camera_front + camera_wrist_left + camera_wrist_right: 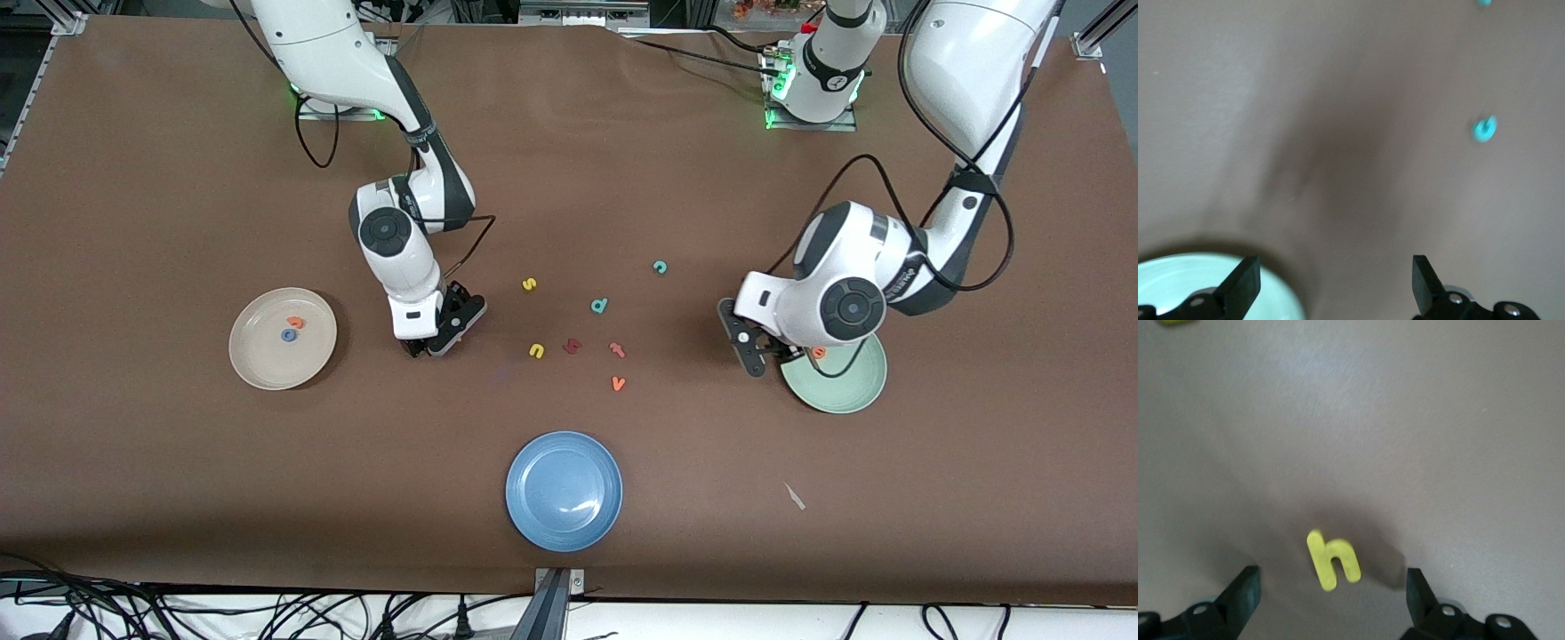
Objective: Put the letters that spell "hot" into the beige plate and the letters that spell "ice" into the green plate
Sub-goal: 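Grasp the yellow h with the right gripper while the left gripper grasps the teal c, then drop the yellow h on the beige plate while the left gripper carries c to green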
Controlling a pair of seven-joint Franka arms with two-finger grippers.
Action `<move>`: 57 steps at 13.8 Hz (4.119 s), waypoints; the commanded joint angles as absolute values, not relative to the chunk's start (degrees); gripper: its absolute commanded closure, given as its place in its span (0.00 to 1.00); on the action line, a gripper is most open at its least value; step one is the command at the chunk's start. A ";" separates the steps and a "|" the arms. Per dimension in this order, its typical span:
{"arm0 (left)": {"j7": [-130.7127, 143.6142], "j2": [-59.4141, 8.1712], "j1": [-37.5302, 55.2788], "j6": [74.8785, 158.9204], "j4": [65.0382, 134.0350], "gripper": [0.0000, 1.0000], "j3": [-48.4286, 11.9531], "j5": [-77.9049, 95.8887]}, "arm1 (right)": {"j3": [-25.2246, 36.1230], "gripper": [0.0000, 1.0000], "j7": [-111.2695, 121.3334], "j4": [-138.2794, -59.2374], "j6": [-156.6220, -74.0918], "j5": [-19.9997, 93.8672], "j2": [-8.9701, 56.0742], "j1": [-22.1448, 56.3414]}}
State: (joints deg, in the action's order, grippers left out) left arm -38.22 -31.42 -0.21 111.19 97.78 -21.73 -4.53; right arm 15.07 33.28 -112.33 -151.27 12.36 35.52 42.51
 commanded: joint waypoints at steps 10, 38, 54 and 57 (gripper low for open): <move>11.75 -29.28 10.81 114.42 103.87 0.00 -23.73 -2.89 | 13.01 0.04 39.90 -104.06 -143.71 12.48 39.82 39.64; 35.42 -30.41 14.77 138.61 120.06 0.67 -24.17 -16.08 | 22.13 1.00 16.56 -99.92 -125.07 21.45 33.76 36.83; 11.81 -26.46 3.09 113.73 105.82 0.98 -23.82 -16.34 | 35.86 0.00 6.69 -104.87 -120.51 21.62 31.11 34.19; 1.27 -26.98 -3.76 113.82 104.51 0.97 -23.91 -16.44 | 35.86 0.00 -0.33 -100.56 -115.42 21.53 31.20 34.10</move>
